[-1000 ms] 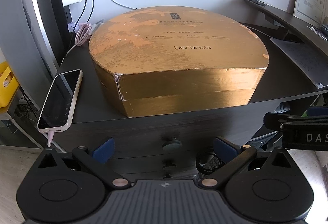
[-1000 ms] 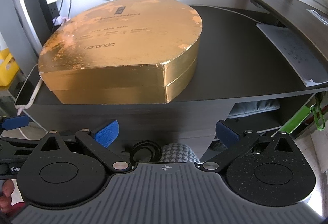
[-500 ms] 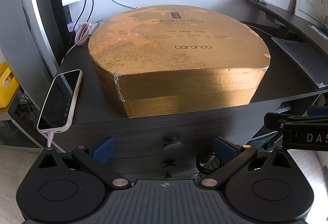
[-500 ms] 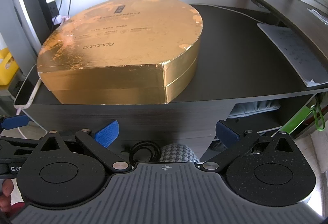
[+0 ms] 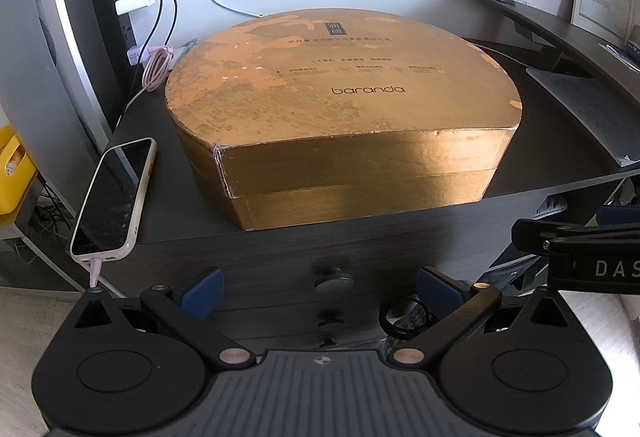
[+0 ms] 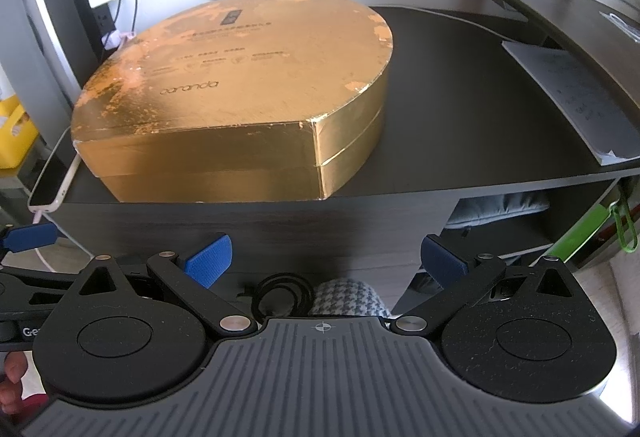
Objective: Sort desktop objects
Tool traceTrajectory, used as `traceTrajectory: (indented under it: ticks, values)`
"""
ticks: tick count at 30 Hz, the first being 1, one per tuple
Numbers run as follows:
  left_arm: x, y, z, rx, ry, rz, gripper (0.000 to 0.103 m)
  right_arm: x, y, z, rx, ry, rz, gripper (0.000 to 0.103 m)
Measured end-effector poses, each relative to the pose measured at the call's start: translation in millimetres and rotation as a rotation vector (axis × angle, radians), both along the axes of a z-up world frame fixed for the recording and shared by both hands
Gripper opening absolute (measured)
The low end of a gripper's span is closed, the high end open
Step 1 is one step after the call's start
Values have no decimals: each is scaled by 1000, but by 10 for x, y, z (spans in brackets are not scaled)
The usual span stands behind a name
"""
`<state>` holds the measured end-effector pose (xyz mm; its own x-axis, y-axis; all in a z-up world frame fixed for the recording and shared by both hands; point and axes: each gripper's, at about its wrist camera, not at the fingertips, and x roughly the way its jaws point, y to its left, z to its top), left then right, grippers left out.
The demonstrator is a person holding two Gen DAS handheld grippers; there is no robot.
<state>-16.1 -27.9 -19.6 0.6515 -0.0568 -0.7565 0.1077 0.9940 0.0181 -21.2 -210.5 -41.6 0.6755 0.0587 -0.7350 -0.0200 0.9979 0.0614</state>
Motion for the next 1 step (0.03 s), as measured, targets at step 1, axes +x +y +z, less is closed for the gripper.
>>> traceTrajectory:
  ticks: [1]
  values:
    - [-1, -2, 1, 0, -1, 0, 102, -1, -6, -2, 1, 0, -1, 103]
